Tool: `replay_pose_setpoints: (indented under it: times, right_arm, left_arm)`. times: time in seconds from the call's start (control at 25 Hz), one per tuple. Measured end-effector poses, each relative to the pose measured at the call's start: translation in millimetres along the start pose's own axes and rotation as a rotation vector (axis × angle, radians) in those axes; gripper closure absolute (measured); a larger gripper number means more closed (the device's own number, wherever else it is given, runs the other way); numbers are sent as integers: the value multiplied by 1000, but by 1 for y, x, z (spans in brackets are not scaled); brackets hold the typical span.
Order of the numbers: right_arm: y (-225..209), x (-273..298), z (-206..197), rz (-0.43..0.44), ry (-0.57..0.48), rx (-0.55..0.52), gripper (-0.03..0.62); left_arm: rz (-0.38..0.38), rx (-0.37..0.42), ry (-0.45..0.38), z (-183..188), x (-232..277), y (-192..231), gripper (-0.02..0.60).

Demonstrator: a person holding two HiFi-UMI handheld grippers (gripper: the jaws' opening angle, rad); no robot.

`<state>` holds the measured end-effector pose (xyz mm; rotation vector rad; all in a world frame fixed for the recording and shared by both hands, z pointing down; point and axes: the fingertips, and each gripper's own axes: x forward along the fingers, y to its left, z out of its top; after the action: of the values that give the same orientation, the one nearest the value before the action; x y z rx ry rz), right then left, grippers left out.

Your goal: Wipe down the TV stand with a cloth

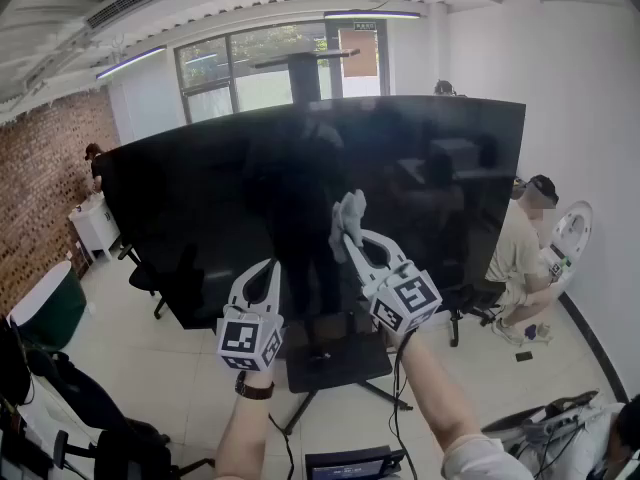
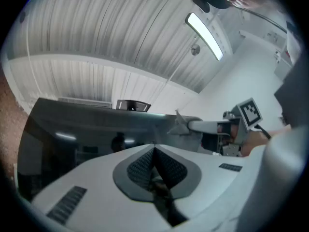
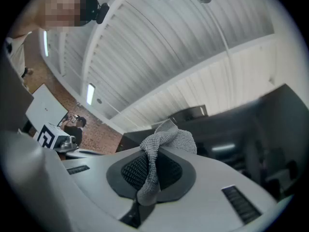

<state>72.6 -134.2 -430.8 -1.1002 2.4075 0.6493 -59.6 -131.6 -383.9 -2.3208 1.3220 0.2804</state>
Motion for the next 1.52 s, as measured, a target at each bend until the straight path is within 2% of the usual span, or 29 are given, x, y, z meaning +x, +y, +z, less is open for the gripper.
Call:
replay_pose_setpoints:
  times: [0.12, 0.24, 0.36, 0.48, 0.56, 0.72, 0.88, 0.96, 1.04, 1.12, 1.2, 1.24, 1.32, 1.44, 1.52]
  right_arm:
    - [-2, 83, 67, 100, -48, -113, 569]
    - [6, 178, 97, 159, -2, -169, 569]
    - [0, 254, 91, 144, 104, -132, 569]
    - [-28, 283, 79, 63, 199, -165, 570]
    - [-60, 280, 71, -5, 242, -177, 570]
    - [-140, 244, 76, -139, 259, -194, 571]
    - [-247, 173, 94, -347, 235, -151, 571]
    - [-281, 127, 100, -452, 228, -146, 571]
    - [-281, 87, 108, -503, 220, -169, 571]
    - [-235, 57, 110, -469, 204, -203, 569]
    - [-165, 37, 82, -375, 215, -240, 569]
    - [-137, 29, 50, -324, 237, -237, 569]
    - [-102, 18, -45, -240, 291, -167, 569]
    - [-72, -4, -223, -142, 400, -40, 569]
    - [-59, -25, -310, -97, 459, 29, 569]
  left_arm:
    - [65, 56, -13, 34, 23, 11, 560]
    - [79, 108, 14, 48, 40, 16, 560]
    - [67, 128, 22, 53, 43, 20, 560]
    - [62, 155, 17, 52, 29, 29, 560]
    - [68, 174, 16, 46, 16, 41, 560]
    - [69, 142, 16, 30, 10, 58, 558]
    - [43, 118, 30, 7, 18, 61, 558]
    - [32, 93, 50, -9, 11, 63, 558]
    - [16, 59, 66, -23, -6, 65, 558]
    - [-14, 18, 51, -29, -30, 62, 558]
    - [-40, -26, 5, -36, -49, 55, 558]
    - [-43, -47, -11, -46, -49, 50, 558]
    - [-23, -70, 8, -90, -33, 43, 558]
    - [9, -109, 134, -198, -4, 34, 555]
    - [1, -159, 213, -265, 7, 18, 483]
